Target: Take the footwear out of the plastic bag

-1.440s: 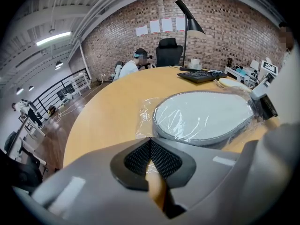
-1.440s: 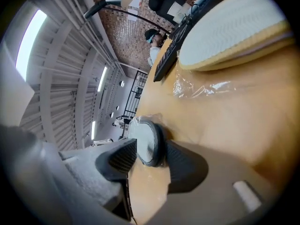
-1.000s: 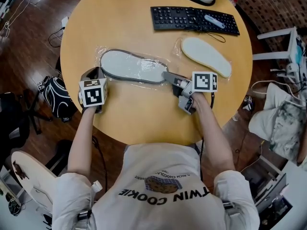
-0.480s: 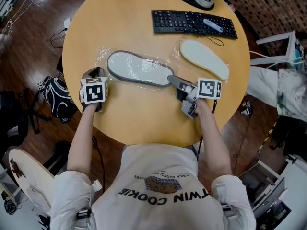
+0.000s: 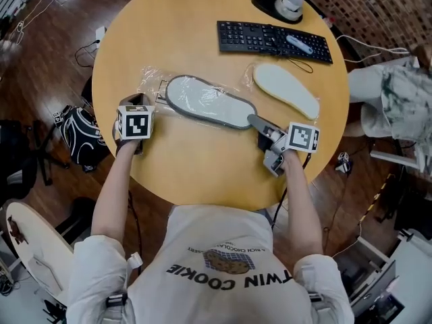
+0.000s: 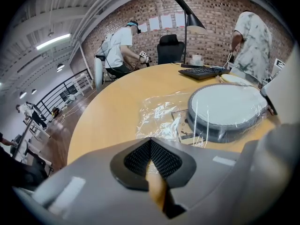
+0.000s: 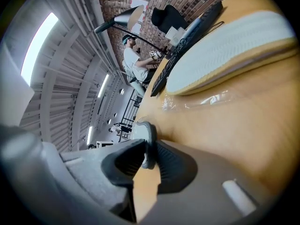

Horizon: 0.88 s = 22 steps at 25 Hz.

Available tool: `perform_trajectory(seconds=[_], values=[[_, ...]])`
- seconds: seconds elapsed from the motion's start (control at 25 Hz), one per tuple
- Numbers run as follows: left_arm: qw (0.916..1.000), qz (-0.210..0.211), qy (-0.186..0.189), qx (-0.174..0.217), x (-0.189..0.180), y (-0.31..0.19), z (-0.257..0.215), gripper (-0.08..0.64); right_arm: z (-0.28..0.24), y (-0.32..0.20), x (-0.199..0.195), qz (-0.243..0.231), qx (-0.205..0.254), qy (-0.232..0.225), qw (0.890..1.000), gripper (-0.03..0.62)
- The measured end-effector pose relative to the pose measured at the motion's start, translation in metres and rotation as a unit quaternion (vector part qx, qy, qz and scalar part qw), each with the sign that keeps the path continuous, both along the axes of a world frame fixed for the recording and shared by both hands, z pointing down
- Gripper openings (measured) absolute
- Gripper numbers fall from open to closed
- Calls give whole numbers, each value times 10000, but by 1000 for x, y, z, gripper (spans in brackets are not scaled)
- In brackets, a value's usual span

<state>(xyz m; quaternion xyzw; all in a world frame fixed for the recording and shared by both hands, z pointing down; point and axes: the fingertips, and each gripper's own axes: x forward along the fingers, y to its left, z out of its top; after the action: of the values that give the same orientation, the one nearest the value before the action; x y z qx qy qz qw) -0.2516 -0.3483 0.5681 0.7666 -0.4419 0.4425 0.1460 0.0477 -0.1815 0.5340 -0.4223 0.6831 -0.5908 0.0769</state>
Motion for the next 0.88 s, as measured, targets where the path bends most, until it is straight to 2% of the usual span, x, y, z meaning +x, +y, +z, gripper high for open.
perform_trajectory(seconds=[0.16,0.32,0.88], values=[[10000,-11,-4,-28,-2,-2,0,3,7,18,18,348,-511,50,9981,71],[10000,-54,-8,-46,-3,-1,0,3,-1,23,29,136,-62,98,9998,71],[9998,-112,-90,-112,-2,-1,1,3,-12,66,78,375,29,9,9993,69]])
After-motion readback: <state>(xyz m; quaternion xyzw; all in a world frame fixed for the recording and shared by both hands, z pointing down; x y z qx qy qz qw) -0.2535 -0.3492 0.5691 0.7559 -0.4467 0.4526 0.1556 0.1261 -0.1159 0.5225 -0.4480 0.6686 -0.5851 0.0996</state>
